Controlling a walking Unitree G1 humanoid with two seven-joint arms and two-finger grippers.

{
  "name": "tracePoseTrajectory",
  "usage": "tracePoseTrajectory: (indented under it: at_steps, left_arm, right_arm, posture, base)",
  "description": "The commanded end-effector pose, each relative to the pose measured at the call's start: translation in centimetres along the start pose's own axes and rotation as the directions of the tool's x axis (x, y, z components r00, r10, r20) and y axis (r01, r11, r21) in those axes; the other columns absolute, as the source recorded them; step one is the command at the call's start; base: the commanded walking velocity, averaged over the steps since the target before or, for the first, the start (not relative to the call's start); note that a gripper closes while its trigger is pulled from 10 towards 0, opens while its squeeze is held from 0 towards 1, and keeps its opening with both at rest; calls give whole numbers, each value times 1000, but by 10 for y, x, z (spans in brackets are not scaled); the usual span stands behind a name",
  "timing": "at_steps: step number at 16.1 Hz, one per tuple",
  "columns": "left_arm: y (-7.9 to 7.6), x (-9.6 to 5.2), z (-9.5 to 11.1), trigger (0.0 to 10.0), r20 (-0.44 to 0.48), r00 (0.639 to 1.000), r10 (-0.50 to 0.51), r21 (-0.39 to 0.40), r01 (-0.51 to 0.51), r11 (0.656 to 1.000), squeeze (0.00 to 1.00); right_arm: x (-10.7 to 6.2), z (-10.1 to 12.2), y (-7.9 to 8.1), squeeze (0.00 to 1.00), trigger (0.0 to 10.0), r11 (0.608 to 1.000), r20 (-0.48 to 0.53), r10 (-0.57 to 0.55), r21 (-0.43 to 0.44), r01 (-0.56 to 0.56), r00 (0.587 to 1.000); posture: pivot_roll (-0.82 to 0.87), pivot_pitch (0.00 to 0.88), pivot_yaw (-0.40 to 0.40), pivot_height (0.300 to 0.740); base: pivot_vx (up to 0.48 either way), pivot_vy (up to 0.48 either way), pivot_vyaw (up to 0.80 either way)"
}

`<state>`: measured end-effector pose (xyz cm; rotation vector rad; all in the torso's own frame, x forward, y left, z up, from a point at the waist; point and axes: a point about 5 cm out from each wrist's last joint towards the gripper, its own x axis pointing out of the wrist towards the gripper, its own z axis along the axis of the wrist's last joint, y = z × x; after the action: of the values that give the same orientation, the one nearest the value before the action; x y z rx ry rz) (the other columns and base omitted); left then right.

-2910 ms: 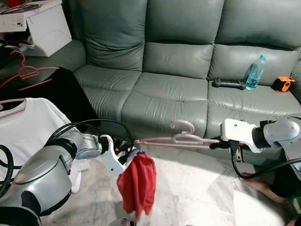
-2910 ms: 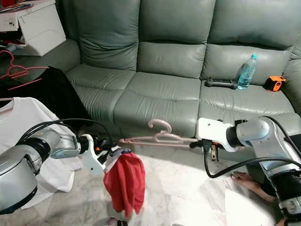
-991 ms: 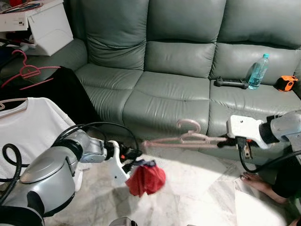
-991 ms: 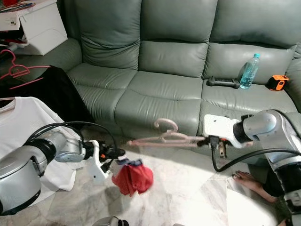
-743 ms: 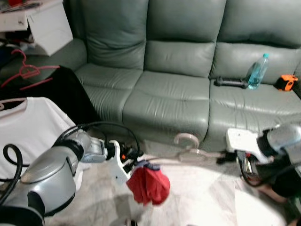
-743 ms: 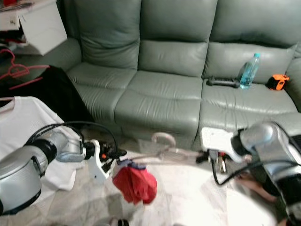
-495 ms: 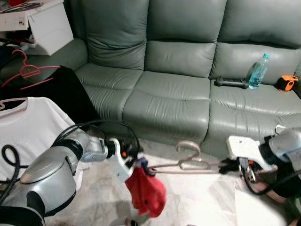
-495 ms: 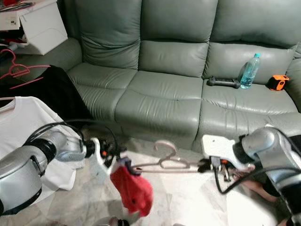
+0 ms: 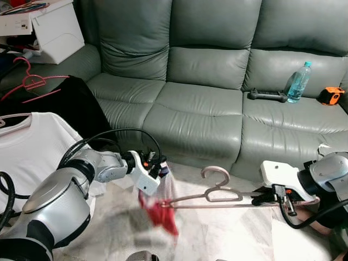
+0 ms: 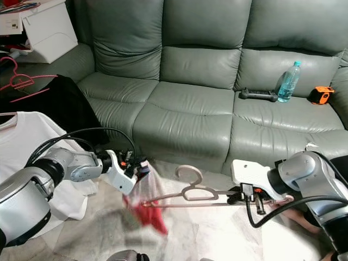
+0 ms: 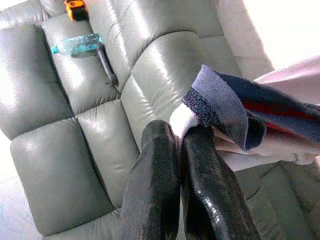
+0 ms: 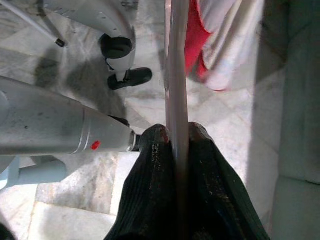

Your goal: Hang hanger

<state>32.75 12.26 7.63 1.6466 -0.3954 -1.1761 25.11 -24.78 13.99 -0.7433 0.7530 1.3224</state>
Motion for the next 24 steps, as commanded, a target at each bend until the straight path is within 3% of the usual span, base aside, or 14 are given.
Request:
tracePoseTrajectory:
  at_steps: [1, 3, 4, 5, 6, 7, 10, 13, 17, 24]
  left_arm:
    - [6, -2, -4, 10000, -20, 999, 27, -31, -27, 999, 0]
    - [9, -4, -8, 10000, -63, 996, 59, -111, -65, 992, 0]
    - [12, -4, -16, 10000, -155, 985, 77, -200, -107, 974, 0]
    - [13, -4, -19, 10000, -191, 978, 77, -233, -122, 965, 0]
    - [21, -5, -31, 10000, -312, 944, 105, -385, -227, 894, 0]
    - [25, -6, -35, 10000, -362, 923, 128, -468, -299, 832, 0]
    - [27, -5, -38, 10000, -402, 903, 152, -549, -370, 749, 0]
    - [24, -4, -35, 10000, -388, 912, 133, -561, -348, 751, 0]
    - [21, -7, -38, 10000, -405, 907, 113, -567, -346, 747, 0]
    - [18, -8, -39, 10000, -420, 902, 100, -572, -348, 743, 0]
  right_arm:
    - [-5, 5, -5, 0, 10000, 999, 18, -45, -21, 46, 999]
    - [-5, 4, -7, 0, 10000, 996, 17, -81, -22, 82, 997]
    - [-5, 6, -11, 0, 10000, 990, 37, -134, -31, 135, 990]
    - [-5, 7, -13, 0, 10000, 987, 47, -155, -30, 156, 987]
    - [-4, 12, -17, 0, 10000, 976, 86, -215, -28, 218, 973]
    - [-2, 14, -17, 0, 10000, 971, 106, -237, -21, 240, 966]
    - [7, 17, -14, 0, 10000, 962, 160, -274, 21, 274, 948]
    - [8, 18, -15, 0, 10000, 952, 167, -304, 17, 306, 938]
    - [-5, 31, -25, 0, 10000, 908, 205, -403, -30, 417, 892]
    - [-13, 27, -24, 0, 10000, 903, 176, -417, -33, 429, 891]
  posture:
    - [-107, 14, 93, 740]
    - [-108, 14, 96, 740]
    - [-109, 14, 97, 740]
    - [-109, 14, 97, 740]
    - [-109, 12, 98, 740]
    - [-109, 10, 99, 740]
    - [-110, 8, 98, 740]
    - [-109, 1, 97, 740]
    - [-113, 0, 99, 740]
    - [-122, 0, 100, 740]
  base:
    - [0, 0, 0]
    - [0, 0, 0]
    - [0, 0, 0]
    - [0, 0, 0]
    - [0, 0, 0]
    - [0, 0, 0]
    - [0, 0, 0]
    - [0, 0, 0]
    - [0, 0, 0]
    - [0, 0, 0]
